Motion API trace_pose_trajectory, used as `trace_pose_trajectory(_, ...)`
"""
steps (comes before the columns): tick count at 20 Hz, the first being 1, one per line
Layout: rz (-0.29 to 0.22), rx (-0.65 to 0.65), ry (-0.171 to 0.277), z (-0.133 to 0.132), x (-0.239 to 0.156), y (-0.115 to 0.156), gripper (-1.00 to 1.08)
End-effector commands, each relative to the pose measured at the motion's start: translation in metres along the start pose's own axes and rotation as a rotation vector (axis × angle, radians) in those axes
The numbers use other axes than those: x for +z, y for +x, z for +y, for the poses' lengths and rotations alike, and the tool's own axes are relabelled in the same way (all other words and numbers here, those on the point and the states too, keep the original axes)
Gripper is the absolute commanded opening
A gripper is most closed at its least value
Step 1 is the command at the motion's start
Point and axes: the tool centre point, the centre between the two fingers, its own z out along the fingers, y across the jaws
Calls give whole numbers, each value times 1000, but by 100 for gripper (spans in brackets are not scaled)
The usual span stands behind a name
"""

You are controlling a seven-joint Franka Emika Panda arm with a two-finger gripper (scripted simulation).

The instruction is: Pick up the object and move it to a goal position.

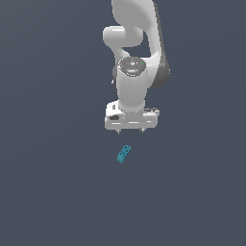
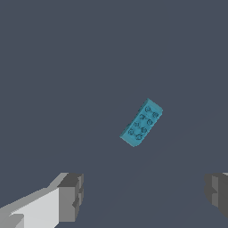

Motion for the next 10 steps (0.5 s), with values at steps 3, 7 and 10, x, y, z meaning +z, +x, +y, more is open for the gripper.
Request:
trace_pose_trajectory(3, -1, 5, 1, 1, 0, 0, 100)
trace_pose_trajectory(7, -5, 37, 6, 6, -2, 0, 100)
trace_pose_trajectory(10, -8, 50, 9, 9, -3, -1, 100)
